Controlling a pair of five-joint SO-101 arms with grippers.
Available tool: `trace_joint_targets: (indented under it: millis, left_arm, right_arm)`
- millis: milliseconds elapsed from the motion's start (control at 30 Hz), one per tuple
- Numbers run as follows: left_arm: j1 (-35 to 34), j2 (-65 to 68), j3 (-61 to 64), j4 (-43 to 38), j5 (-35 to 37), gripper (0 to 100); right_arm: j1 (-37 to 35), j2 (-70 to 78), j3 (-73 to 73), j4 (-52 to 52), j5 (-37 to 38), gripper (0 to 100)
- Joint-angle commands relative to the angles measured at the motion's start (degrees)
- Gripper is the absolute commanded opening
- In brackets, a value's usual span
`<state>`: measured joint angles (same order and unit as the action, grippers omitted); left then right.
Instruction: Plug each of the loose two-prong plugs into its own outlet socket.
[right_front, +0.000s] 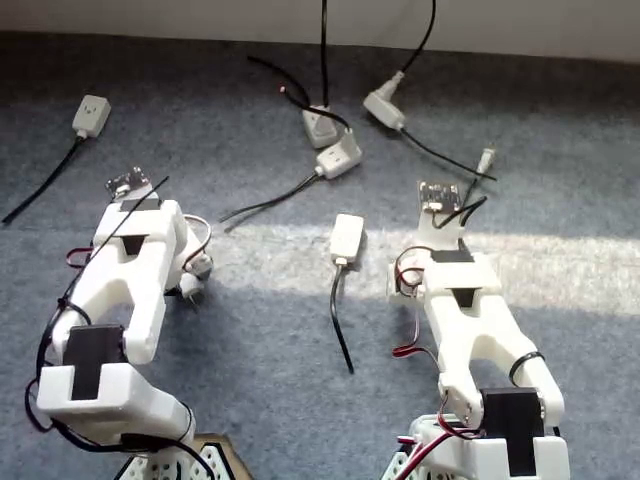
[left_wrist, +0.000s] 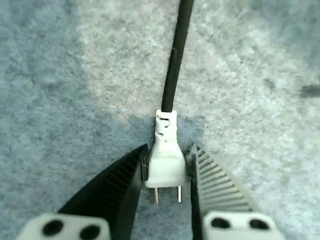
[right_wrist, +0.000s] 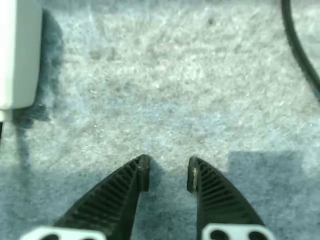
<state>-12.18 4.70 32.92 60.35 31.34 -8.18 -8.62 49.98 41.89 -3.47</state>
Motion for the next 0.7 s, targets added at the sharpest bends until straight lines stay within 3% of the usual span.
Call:
trace_joint_targets:
  millis: [0,233,400,500,667]
  left_arm:
    - [0.31,0.22,-0.4,0.44,0.44,10]
    - [0.31,-0.22,-0.4,0.26,0.35,9]
    - [1.1,-0.31,-6.37,0.18,-1.58,0]
    - [4.26,-0.31,-11.82,2.02,-1.58,1]
    - [13.41,-0.4,-24.4,12.48,-1.58,1]
  right_arm:
    - [-0.13,-0.66,0.04,-1.54,0.7,13.8]
    - [-0.13,-0.66,0.04,-1.54,0.7,13.8]
    - [-0.04,-0.75,-0.04,-1.54,0.7,13.8]
    - [0.04,-0.75,-0.04,-1.54,0.7,13.8]
    - [0.13,-0.75,-0.04,-1.54,0.7,13.8]
